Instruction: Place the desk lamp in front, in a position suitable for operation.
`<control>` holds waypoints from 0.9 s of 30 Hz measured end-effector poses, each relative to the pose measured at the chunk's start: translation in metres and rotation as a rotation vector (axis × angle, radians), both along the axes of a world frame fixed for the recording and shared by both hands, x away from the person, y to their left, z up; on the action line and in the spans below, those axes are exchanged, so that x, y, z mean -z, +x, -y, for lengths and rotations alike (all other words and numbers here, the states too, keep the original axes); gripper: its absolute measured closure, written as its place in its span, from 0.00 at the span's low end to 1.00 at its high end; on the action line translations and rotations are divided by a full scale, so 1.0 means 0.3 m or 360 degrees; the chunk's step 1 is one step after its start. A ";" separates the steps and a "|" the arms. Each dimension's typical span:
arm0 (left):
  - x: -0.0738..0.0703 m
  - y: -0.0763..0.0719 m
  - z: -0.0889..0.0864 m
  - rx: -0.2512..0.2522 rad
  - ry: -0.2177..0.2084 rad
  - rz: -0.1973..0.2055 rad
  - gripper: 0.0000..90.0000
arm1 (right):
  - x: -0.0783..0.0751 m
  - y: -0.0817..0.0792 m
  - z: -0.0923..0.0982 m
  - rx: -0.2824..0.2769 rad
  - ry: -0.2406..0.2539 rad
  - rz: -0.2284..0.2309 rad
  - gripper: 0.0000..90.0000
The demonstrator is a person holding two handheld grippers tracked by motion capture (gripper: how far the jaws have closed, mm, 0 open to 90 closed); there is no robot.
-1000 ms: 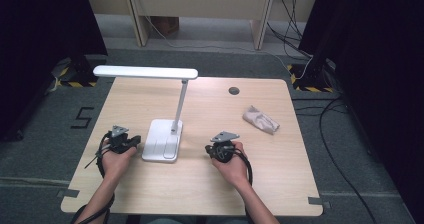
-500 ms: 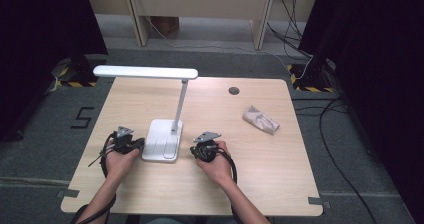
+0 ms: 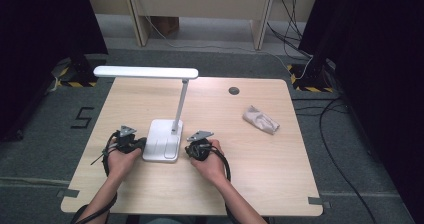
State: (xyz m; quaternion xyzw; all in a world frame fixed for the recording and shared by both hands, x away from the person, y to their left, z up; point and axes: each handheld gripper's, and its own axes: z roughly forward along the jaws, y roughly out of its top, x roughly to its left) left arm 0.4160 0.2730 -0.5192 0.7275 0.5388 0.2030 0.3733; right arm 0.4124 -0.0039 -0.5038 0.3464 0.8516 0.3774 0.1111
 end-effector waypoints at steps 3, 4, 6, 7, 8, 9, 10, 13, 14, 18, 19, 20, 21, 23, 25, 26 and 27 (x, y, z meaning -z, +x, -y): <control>0.000 0.001 0.010 0.0013 0.0011 0.0005 1.00 | 0.000 0.001 -0.004 0.0003 -0.0009 0.0005 1.00; 0.000 0.003 0.021 0.0026 0.0023 0.0008 1.00 | 0.002 0.005 -0.003 0.0006 -0.0014 0.0007 1.00; 0.000 0.009 0.031 0.0035 0.0033 0.0016 1.00 | 0.006 0.010 0.000 0.0015 -0.0024 0.0005 1.00; 0.001 0.012 0.037 0.0034 0.0034 0.0020 1.00 | 0.008 0.012 0.002 0.0018 -0.0028 0.0002 1.00; 0.001 0.014 0.042 0.0036 0.0032 0.0020 1.00 | 0.010 0.015 0.004 0.0013 -0.0029 0.0006 1.00; 0.001 0.014 0.042 0.0036 0.0032 0.0020 1.00 | 0.011 0.018 0.006 0.0020 -0.0030 0.0009 1.00; 0.000 0.018 0.051 0.0047 0.0042 0.0020 1.00 | 0.012 0.019 0.007 0.0023 -0.0030 0.0008 1.00; 0.000 0.021 0.066 0.0064 0.0043 0.0020 1.00 | 0.017 0.023 0.011 0.0021 -0.0044 0.0011 1.00; 0.000 0.022 0.070 0.0070 0.0047 0.0023 1.00 | 0.019 0.024 0.011 0.0021 -0.0041 0.0007 1.00; -0.001 0.025 0.077 0.0064 0.0061 0.0025 1.00 | 0.025 0.024 0.014 0.0028 -0.0037 0.0004 1.00; -0.002 0.026 0.079 0.0063 0.0066 0.0025 1.00 | 0.026 0.024 0.015 0.0021 -0.0044 0.0007 1.00; -0.001 0.027 0.080 0.0061 0.0074 0.0030 1.00 | 0.026 0.022 0.014 0.0023 -0.0046 0.0008 1.00; -0.002 0.029 0.082 0.0062 0.0080 0.0032 1.00 | 0.025 0.021 0.013 0.0013 -0.0053 0.0009 1.00; -0.003 0.030 0.085 0.0068 0.0094 0.0030 1.00 | 0.024 0.021 0.013 -0.0004 -0.0070 0.0020 1.00; -0.004 0.029 0.087 0.0074 0.0103 0.0031 1.00 | 0.022 0.019 0.014 -0.0016 -0.0081 0.0022 1.00; -0.003 0.028 0.091 0.0081 0.0113 0.0036 1.00 | 0.021 0.017 0.015 -0.0025 -0.0088 0.0024 1.00; -0.003 0.028 0.091 0.0081 0.0113 0.0036 1.00 | 0.020 0.014 0.015 -0.0027 -0.0093 0.0024 1.00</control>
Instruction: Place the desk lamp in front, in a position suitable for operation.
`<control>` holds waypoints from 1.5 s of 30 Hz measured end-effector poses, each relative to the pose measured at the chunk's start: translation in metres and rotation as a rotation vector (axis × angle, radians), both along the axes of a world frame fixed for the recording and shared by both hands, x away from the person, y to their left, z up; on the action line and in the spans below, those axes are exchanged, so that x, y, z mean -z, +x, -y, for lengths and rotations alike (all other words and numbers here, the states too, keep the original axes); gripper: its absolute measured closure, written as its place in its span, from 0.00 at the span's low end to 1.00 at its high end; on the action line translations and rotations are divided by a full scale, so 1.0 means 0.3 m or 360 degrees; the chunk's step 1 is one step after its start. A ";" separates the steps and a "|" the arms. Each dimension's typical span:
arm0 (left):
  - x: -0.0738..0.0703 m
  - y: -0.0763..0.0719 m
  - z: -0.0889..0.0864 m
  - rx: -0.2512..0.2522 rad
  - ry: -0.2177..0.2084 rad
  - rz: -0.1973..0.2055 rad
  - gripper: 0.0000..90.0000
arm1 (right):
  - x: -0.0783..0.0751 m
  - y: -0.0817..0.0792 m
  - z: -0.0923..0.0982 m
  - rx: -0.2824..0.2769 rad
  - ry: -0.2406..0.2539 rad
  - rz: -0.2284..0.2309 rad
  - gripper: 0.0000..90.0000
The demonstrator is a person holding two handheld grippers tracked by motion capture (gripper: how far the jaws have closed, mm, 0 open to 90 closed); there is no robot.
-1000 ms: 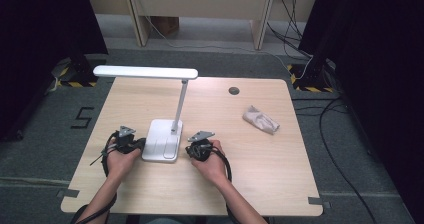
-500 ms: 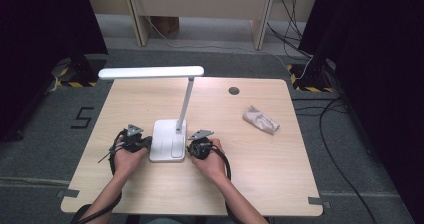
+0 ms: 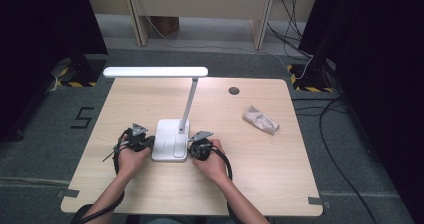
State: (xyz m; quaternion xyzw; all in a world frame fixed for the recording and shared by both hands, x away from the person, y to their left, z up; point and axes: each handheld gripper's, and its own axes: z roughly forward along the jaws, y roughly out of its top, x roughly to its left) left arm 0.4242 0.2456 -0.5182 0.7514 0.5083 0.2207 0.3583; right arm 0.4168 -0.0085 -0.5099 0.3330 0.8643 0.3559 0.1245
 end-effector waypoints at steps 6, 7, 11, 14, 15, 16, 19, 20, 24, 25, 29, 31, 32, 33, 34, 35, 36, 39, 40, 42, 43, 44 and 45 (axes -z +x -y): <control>-0.002 -0.009 0.028 0.0042 0.0014 0.0000 1.00 | -0.008 -0.018 0.021 -0.0046 -0.0049 0.0000 1.00; -0.003 -0.011 0.035 0.0052 0.0017 -0.0004 1.00 | -0.008 -0.020 0.027 -0.0052 -0.0054 0.0004 1.00; -0.004 -0.018 0.065 0.0090 0.0033 -0.0002 1.00 | -0.013 -0.029 0.057 -0.0049 -0.0069 -0.0015 1.00; -0.004 -0.021 0.081 0.0103 0.0030 0.0000 1.00 | -0.015 -0.034 0.084 -0.0049 -0.0080 -0.0020 1.00; -0.004 -0.024 0.099 0.0119 0.0032 0.0004 1.00 | -0.017 -0.037 0.093 -0.0048 -0.0082 -0.0025 1.00; -0.004 -0.025 0.108 0.0124 0.0034 0.0005 1.00 | -0.017 -0.040 0.101 -0.0040 -0.0081 -0.0029 1.00; -0.005 -0.026 0.136 0.0150 0.0049 0.0010 1.00 | -0.020 -0.045 0.128 -0.0030 -0.0095 -0.0032 1.00; -0.005 -0.026 0.136 0.0150 0.0049 0.0010 1.00 | -0.020 -0.045 0.128 -0.0030 -0.0095 -0.0032 1.00; -0.005 -0.032 0.183 0.0182 0.0055 0.0014 1.00 | -0.023 -0.056 0.172 -0.0013 -0.0115 -0.0025 1.00; -0.006 -0.033 0.191 0.0193 0.0059 0.0016 1.00 | -0.024 -0.058 0.181 -0.0014 -0.0125 -0.0028 1.00; -0.006 -0.042 0.216 0.0216 0.0051 0.0015 1.00 | -0.026 -0.070 0.208 0.0007 -0.0132 -0.0030 1.00; -0.006 -0.047 0.228 0.0231 0.0054 0.0018 1.00 | -0.026 -0.075 0.221 0.0015 -0.0130 -0.0031 1.00; -0.006 -0.047 0.228 0.0231 0.0054 0.0018 1.00 | -0.026 -0.078 0.226 0.0017 -0.0128 -0.0036 1.00; -0.006 -0.054 0.240 0.0240 0.0057 0.0018 1.00 | -0.027 -0.081 0.232 0.0017 -0.0137 -0.0032 1.00; -0.006 -0.054 0.240 0.0240 0.0057 0.0018 1.00 | -0.027 -0.081 0.232 0.0017 -0.0137 -0.0032 1.00; -0.007 -0.060 0.250 0.0255 0.0061 0.0021 1.00 | -0.028 -0.088 0.241 0.0020 -0.0146 -0.0034 1.00; -0.007 -0.062 0.253 0.0263 0.0070 0.0020 1.00 | -0.029 -0.091 0.245 0.0020 -0.0149 -0.0033 1.00; -0.007 -0.068 0.264 0.0275 0.0072 0.0026 1.00 | -0.030 -0.099 0.256 0.0017 -0.0161 -0.0028 1.00; -0.007 -0.068 0.264 0.0275 0.0072 0.0026 1.00 | -0.030 -0.099 0.256 0.0017 -0.0161 -0.0028 1.00; -0.006 -0.074 0.272 0.0278 0.0069 0.0029 1.00 | -0.031 -0.106 0.260 0.0017 -0.0174 -0.0022 1.00; -0.007 -0.076 0.274 0.0285 0.0072 0.0026 1.00 | -0.032 -0.106 0.263 0.0017 -0.0178 -0.0020 1.00; -0.007 -0.078 0.276 0.0287 0.0069 0.0020 1.00 | -0.033 -0.107 0.265 0.0023 -0.0186 -0.0022 1.00; -0.007 -0.081 0.279 0.0286 0.0058 0.0022 1.00 | -0.033 -0.106 0.268 0.0023 -0.0189 -0.0017 1.00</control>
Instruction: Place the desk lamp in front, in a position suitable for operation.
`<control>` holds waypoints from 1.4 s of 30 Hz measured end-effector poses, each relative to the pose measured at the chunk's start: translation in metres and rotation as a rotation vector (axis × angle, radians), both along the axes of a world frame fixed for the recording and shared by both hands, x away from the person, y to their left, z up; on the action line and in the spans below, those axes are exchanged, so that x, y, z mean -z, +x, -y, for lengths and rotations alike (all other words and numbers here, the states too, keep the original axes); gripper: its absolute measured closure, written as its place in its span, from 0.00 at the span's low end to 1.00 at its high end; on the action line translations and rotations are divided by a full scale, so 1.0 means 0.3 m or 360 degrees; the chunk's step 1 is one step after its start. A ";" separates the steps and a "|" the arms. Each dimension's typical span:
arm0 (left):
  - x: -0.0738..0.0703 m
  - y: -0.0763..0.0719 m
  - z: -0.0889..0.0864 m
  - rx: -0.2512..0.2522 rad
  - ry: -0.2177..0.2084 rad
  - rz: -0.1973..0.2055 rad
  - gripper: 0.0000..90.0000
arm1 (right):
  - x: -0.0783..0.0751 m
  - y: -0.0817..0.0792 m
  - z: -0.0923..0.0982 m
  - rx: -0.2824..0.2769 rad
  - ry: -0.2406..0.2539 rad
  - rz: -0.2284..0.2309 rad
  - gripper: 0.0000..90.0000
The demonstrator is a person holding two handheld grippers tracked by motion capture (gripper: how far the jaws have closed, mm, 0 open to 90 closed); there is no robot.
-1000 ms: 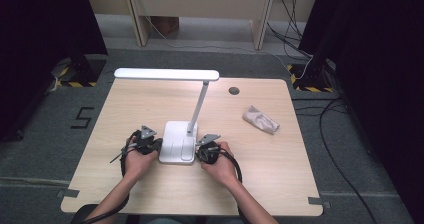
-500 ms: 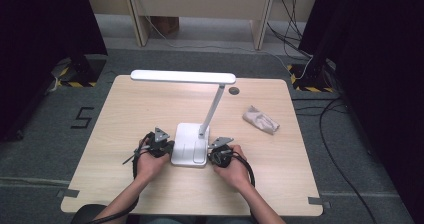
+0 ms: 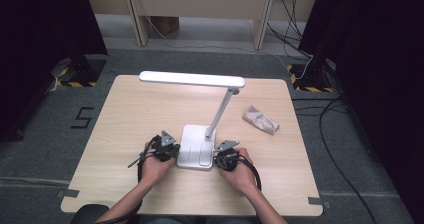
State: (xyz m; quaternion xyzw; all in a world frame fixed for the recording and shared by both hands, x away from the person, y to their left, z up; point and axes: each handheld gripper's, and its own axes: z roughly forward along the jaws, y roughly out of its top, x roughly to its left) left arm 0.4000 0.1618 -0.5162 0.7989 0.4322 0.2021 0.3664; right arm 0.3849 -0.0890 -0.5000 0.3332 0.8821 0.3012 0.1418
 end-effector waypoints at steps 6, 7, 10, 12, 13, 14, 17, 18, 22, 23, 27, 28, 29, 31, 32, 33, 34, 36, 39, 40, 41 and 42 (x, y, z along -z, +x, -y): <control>0.000 -0.010 0.014 0.0025 0.0007 0.0004 1.00 | -0.001 -0.001 0.020 0.0015 -0.0012 0.0005 1.00; 0.000 -0.010 0.014 0.0025 0.0007 0.0004 1.00 | -0.001 -0.001 0.020 0.0015 -0.0012 0.0005 1.00; 0.001 -0.015 0.020 0.0034 0.0009 0.0013 1.00 | -0.002 -0.009 0.023 0.0020 -0.0015 0.0005 1.00; 0.002 -0.016 0.020 0.0037 0.0003 0.0014 1.00 | -0.002 -0.010 0.024 0.0018 -0.0013 0.0000 1.00; 0.002 -0.016 0.020 0.0037 0.0003 0.0014 1.00 | -0.002 -0.010 0.024 0.0018 -0.0013 0.0000 1.00; 0.001 -0.015 0.015 0.0041 0.0001 0.0007 0.98 | -0.004 -0.008 0.029 0.0007 -0.0023 0.0001 0.97; -0.004 -0.016 -0.002 0.0028 -0.0034 0.0019 0.86 | -0.020 -0.001 0.050 0.0019 -0.0026 0.0027 0.89; -0.007 -0.020 -0.007 0.0030 -0.0030 0.0035 0.83 | -0.029 0.004 0.063 0.0036 -0.0033 0.0041 0.86; -0.017 -0.036 -0.028 -0.0008 -0.0043 0.0065 0.67 | -0.065 0.046 0.152 0.0160 -0.0015 0.0099 0.70; -0.020 -0.038 -0.035 -0.0025 -0.0048 0.0067 0.63 | -0.074 0.059 0.178 0.0195 -0.0026 0.0117 0.69; -0.036 -0.048 -0.068 -0.0097 -0.0093 0.0070 0.53 | -0.104 0.112 0.269 0.0335 -0.0026 0.0154 0.63; -0.041 -0.052 -0.076 -0.0100 -0.0106 0.0072 0.51 | -0.110 0.127 0.287 0.0363 -0.0028 0.0166 0.61; -0.045 -0.057 -0.083 -0.0102 -0.0116 0.0078 0.51 | -0.116 0.143 0.304 0.0394 -0.0031 0.0171 0.59; -0.048 -0.063 -0.091 -0.0102 -0.0123 0.0079 0.49 | -0.119 0.161 0.320 0.0414 -0.0043 0.0180 0.57; -0.053 -0.076 -0.104 -0.0098 -0.0139 0.0081 0.49 | -0.121 0.201 0.350 0.0455 -0.0054 0.0198 0.55; -0.053 -0.084 -0.109 -0.0103 -0.0149 0.0084 0.48 | -0.123 0.220 0.366 0.0479 -0.0064 0.0194 0.54; -0.053 -0.091 -0.115 -0.0102 -0.0152 0.0077 0.48 | -0.124 0.239 0.379 0.0498 -0.0066 0.0201 0.53; -0.051 -0.103 -0.122 -0.0101 -0.0160 0.0074 0.47 | -0.126 0.277 0.402 0.0531 -0.0067 0.0218 0.51; -0.046 -0.115 -0.125 -0.0098 -0.0170 0.0068 0.47 | -0.123 0.331 0.426 0.0597 -0.0068 0.0244 0.48; -0.043 -0.116 -0.122 -0.0094 -0.0174 0.0073 0.47 | -0.119 0.350 0.433 0.0600 -0.0082 0.0247 0.46; -0.041 -0.117 -0.120 -0.0088 -0.0175 0.0069 0.47 | -0.113 0.367 0.437 0.0614 -0.0088 0.0238 0.45; -0.039 -0.118 -0.118 -0.0084 -0.0175 0.0070 0.47 | -0.108 0.381 0.440 0.0613 -0.0106 0.0237 0.44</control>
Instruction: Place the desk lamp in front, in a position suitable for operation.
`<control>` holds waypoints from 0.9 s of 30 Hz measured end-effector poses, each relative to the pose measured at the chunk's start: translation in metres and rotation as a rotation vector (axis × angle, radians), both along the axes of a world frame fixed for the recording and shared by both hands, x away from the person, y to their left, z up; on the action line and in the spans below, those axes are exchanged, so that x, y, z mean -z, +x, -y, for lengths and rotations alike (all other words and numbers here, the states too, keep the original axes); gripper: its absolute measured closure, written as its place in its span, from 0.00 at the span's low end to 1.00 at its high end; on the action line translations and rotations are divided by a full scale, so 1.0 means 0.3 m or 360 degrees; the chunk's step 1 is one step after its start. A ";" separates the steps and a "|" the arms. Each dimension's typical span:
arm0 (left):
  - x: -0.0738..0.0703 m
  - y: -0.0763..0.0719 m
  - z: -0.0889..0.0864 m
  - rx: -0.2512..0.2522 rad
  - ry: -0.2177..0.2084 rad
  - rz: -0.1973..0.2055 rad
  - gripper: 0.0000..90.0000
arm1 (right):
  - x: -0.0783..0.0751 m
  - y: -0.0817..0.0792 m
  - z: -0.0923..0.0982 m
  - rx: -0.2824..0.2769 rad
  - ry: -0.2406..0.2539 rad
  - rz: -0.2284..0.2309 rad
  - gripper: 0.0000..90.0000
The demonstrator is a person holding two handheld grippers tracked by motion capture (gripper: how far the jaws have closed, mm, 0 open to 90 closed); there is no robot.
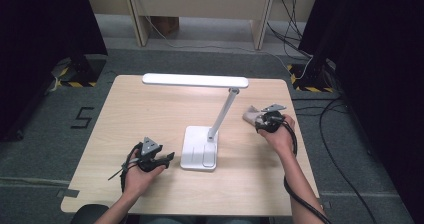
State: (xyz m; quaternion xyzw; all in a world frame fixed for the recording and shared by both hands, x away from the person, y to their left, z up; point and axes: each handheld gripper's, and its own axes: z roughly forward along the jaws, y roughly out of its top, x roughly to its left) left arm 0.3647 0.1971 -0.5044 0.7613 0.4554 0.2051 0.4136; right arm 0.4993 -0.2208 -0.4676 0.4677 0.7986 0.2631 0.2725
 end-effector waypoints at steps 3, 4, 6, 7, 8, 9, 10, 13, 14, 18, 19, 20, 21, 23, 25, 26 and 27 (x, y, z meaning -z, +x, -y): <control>0.003 0.000 0.003 0.0006 -0.0001 -0.0004 0.47 | 0.020 0.038 0.008 0.0014 -0.0003 -0.0036 0.42; 0.003 0.001 0.003 0.0006 -0.0002 -0.0004 0.47 | 0.029 0.047 0.010 0.0024 0.0001 -0.0050 0.41; 0.004 0.001 0.004 0.0003 -0.0008 -0.0004 0.47 | 0.045 0.061 0.015 0.0020 -0.0014 -0.0074 0.40; 0.005 0.002 0.004 0.0000 -0.0012 -0.0006 0.47 | 0.053 0.066 0.016 0.0026 -0.0010 -0.0087 0.40; 0.007 0.003 0.004 -0.0002 -0.0020 -0.0009 0.47 | 0.062 0.070 0.017 0.0031 0.0002 -0.0089 0.41; 0.007 0.003 0.004 -0.0002 -0.0020 -0.0009 0.47 | 0.062 0.070 0.017 0.0031 0.0002 -0.0089 0.41; 0.009 0.004 0.006 -0.0003 -0.0025 -0.0013 0.47 | 0.080 0.076 0.024 0.0065 0.0035 -0.0098 0.41; 0.009 0.005 0.010 0.0001 -0.0032 -0.0016 0.47 | 0.096 0.079 0.033 0.0092 0.0073 -0.0113 0.42; 0.010 0.004 0.012 0.0001 -0.0032 -0.0018 0.47 | 0.104 0.081 0.042 0.0113 0.0122 -0.0116 0.42; 0.011 0.005 0.017 0.0008 -0.0040 -0.0020 0.47 | 0.106 0.081 0.047 0.0123 0.0179 -0.0141 0.48; 0.010 0.004 0.017 0.0007 -0.0044 -0.0021 0.47 | 0.107 0.081 0.049 0.0125 0.0202 -0.0149 0.50; 0.009 0.004 0.016 0.0006 -0.0049 -0.0020 0.47 | 0.108 0.080 0.050 0.0134 0.0223 -0.0150 0.53; 0.008 0.003 0.015 0.0002 -0.0052 -0.0018 0.47 | 0.109 0.078 0.051 0.0135 0.0231 -0.0144 0.57; 0.006 0.003 0.013 -0.0004 -0.0051 -0.0019 0.47 | 0.109 0.070 0.048 0.0126 0.0228 -0.0135 0.67; 0.005 0.002 0.012 0.0001 -0.0055 -0.0014 0.47 | 0.105 0.062 0.044 0.0114 0.0224 -0.0146 0.79; 0.004 0.001 0.012 0.0001 -0.0056 -0.0012 0.47 | 0.104 0.058 0.043 0.0102 0.0214 -0.0152 0.83; 0.003 0.000 0.011 0.0002 -0.0056 -0.0011 0.47 | 0.102 0.053 0.041 0.0100 0.0206 -0.0162 0.86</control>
